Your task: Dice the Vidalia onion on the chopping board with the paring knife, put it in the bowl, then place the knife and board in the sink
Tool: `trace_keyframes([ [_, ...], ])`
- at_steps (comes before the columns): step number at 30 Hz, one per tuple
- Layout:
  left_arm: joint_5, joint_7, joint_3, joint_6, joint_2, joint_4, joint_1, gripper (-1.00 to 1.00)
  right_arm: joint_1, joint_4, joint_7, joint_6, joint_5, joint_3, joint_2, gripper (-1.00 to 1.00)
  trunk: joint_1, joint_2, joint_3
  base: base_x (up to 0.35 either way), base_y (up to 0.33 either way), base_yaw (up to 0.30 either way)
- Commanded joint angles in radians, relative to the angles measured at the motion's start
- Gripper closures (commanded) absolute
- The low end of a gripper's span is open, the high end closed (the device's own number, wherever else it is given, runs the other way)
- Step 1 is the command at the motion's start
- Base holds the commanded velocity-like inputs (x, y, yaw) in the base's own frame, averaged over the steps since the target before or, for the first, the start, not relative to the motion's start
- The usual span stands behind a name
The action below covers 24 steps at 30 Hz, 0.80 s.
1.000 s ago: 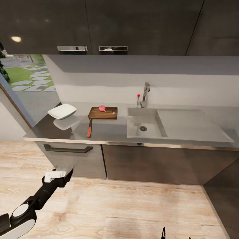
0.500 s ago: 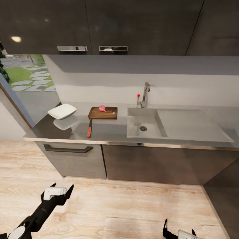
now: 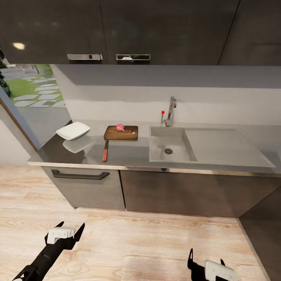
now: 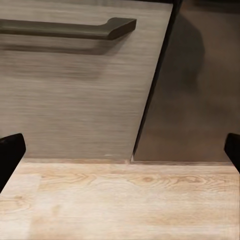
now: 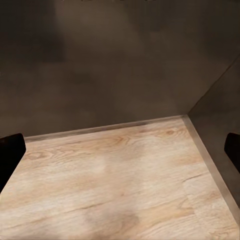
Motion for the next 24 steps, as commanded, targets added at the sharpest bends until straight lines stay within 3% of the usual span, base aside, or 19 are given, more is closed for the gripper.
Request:
trace_keyframes([
  [1,0.003,0.005,-0.006,-0.005,0.0,0.002,-0.004,-1.0,-0.001,-0.001,-0.004,0.003,0.005,0.001,0.0,-1.0,0.001,-0.002,-0.002,0.0,0.0,0.0],
  [11,0.003,0.005,-0.012,-0.006,-0.006,0.008,-0.004,-1.0,-0.003,-0.001,-0.003,0.006,0.004,0.001,0.0,-1.0,0.001,-0.002,-0.002,0.0,0.0,0.0],
  [18,0.003,0.006,-0.037,-0.006,-0.011,0.008,-0.004,-1.0,-0.003,0.004,-0.001,0.006,0.001,0.001,0.0,-1.0,0.001,-0.002,-0.002,0.0,0.0,0.0],
  [21,0.003,0.028,-0.07,-0.01,-0.013,0.016,-0.004,-1.0,-0.003,0.011,0.0,0.005,-0.001,0.0,0.0,-1.0,0.001,-0.002,-0.002,0.0,0.0,0.0],
  [24,0.001,0.104,-0.127,-0.034,-0.035,0.036,-0.004,-1.0,-0.003,0.017,0.001,0.005,-0.002,0.0,0.0,-1.0,0.001,-0.002,-0.002,0.0,0.0,0.0],
])
